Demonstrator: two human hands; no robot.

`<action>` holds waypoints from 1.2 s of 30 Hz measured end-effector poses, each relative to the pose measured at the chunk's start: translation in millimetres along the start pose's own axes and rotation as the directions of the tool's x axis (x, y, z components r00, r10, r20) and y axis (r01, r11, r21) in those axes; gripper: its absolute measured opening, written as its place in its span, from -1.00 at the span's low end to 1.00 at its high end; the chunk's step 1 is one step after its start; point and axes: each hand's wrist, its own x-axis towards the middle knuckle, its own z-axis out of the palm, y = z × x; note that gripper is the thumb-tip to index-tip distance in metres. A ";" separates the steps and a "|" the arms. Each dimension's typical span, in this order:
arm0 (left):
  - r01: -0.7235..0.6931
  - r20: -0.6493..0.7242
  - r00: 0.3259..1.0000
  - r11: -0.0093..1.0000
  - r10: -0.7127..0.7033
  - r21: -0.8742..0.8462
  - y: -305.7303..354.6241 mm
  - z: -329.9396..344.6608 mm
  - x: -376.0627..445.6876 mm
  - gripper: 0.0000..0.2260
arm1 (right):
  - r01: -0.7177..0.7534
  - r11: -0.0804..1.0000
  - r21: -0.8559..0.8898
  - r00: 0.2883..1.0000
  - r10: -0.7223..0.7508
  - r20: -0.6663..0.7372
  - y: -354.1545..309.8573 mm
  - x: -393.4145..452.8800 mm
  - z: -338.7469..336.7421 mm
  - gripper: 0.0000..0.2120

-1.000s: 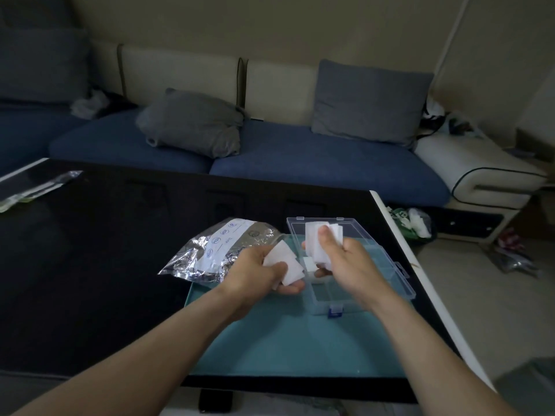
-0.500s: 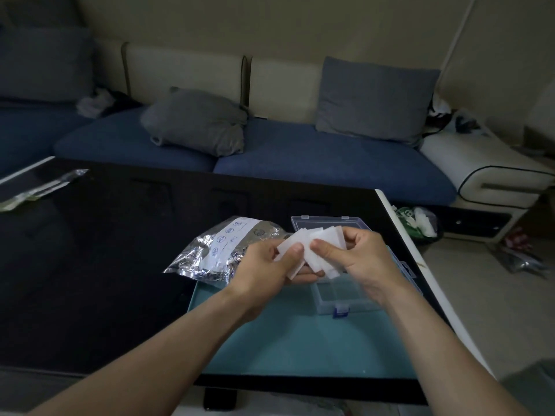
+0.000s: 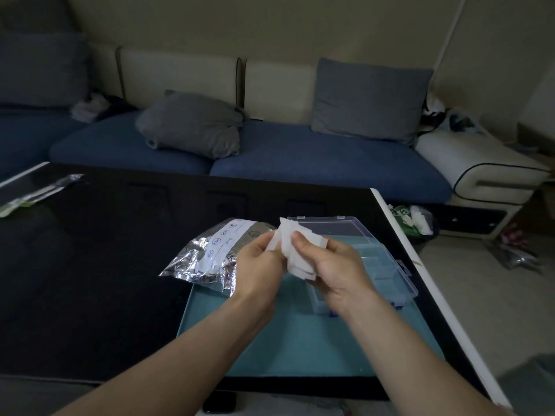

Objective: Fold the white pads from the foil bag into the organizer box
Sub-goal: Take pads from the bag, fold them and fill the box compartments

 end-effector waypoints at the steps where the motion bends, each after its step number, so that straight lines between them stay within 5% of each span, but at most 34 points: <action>1: 0.015 0.017 1.000 0.999 -0.014 -0.036 -0.7 3.3 -2.0 -0.71 | 0.018 0.999 -0.031 0.999 -0.020 -0.043 2.9 2.0 0.8 -0.73; 6: 0.096 0.003 0.995 0.958 -0.099 -0.271 -3.3 16.8 -3.2 -0.76 | 0.097 0.990 -0.103 0.988 -0.108 -0.107 1.0 2.0 1.0 -0.79; 14: -0.038 -0.175 0.982 0.986 0.067 0.161 -15.9 0.8 11.7 -0.71 | 0.224 0.903 -0.367 0.964 -0.261 -0.052 -5.7 -0.2 -6.3 -0.91; 20: 0.029 -0.048 0.999 0.977 -0.020 0.211 -12.3 -4.2 14.7 -0.75 | 0.257 0.836 -0.485 0.958 -0.285 0.015 -14.5 -0.3 -16.0 -0.79; 25: 0.030 0.072 0.996 0.983 -0.044 0.182 -7.7 -3.9 12.2 -0.74 | 0.332 0.738 -0.587 0.933 -0.349 0.088 -14.9 -2.0 -16.7 -0.91; 32: 0.105 -0.031 0.994 0.980 -0.101 0.171 -5.5 -5.0 10.4 -0.72 | 0.341 0.856 -0.388 0.927 -0.375 -0.015 -16.1 1.8 -18.6 -0.87; 36: 0.133 -0.033 0.991 0.986 -0.130 0.099 -2.4 -2.7 8.9 -0.75 | 0.322 0.809 -0.491 0.928 -0.374 -0.007 -11.1 0.3 -14.7 -0.83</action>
